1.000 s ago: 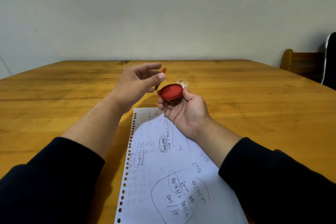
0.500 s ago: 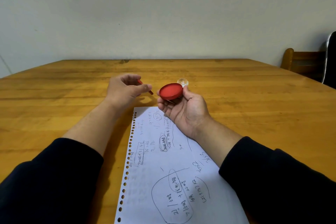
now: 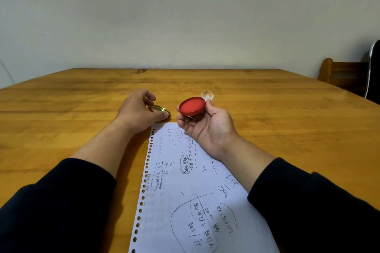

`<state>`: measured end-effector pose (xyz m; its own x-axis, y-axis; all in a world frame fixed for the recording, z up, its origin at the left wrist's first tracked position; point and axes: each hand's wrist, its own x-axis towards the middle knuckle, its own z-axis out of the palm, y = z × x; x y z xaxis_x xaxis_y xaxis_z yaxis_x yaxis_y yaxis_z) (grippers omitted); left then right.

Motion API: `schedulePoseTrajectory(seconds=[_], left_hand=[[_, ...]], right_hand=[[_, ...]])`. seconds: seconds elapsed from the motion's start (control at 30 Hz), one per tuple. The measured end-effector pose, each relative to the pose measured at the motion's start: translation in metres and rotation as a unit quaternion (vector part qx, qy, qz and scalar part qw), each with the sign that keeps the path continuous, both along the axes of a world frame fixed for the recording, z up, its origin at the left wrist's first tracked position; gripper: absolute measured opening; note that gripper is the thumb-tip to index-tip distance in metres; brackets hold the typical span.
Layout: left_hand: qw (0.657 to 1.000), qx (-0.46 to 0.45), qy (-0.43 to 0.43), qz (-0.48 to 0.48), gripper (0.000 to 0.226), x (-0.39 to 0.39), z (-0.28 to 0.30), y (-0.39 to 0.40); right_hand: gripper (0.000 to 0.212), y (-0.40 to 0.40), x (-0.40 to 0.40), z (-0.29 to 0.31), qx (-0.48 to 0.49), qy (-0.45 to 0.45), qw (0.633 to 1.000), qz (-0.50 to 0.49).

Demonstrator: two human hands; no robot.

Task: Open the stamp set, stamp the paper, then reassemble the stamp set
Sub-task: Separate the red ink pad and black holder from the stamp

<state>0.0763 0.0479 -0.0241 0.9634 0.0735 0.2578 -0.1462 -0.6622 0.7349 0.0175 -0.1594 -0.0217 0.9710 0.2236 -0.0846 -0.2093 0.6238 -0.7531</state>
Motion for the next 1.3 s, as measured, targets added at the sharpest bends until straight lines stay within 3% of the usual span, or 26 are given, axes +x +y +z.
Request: schedulePoseTrajectory(seconds=[0.33,0.43,0.57,0.73,1.07,1.2,1.3], left_hand=[[0.993,0.080,0.081,0.027,0.076,-0.013,0.012,-0.008],[0.999,0.023,0.023,-0.002,0.069,-0.017,0.018,-0.014],[0.985,-0.082,-0.058,-0.138,0.056,-0.030,0.043,-0.032],[0.974,-0.035,-0.060,-0.214,0.078,-0.039,0.055,-0.047],[0.975,-0.044,-0.077,-0.202,0.068,-0.036,0.049,-0.056],[0.975,-0.056,-0.089,-0.196,0.068,-0.036,0.049,-0.059],[0.979,-0.047,-0.102,-0.171,0.064,-0.029,0.046,-0.053]], right_hand=[[0.065,0.001,-0.002,0.001,-0.014,0.016,1.000,-0.014],[0.066,0.001,-0.003,0.003,-0.016,0.017,1.000,-0.021],[0.065,0.000,-0.003,0.006,-0.003,0.010,0.999,-0.045],[0.052,-0.003,-0.005,0.010,0.010,0.002,0.998,-0.066],[0.052,-0.004,-0.005,0.014,0.035,0.001,0.998,-0.046],[0.058,-0.003,-0.002,0.014,-0.011,-0.003,0.998,-0.059],[0.053,-0.009,0.005,0.013,-0.118,-0.013,0.983,-0.138]])
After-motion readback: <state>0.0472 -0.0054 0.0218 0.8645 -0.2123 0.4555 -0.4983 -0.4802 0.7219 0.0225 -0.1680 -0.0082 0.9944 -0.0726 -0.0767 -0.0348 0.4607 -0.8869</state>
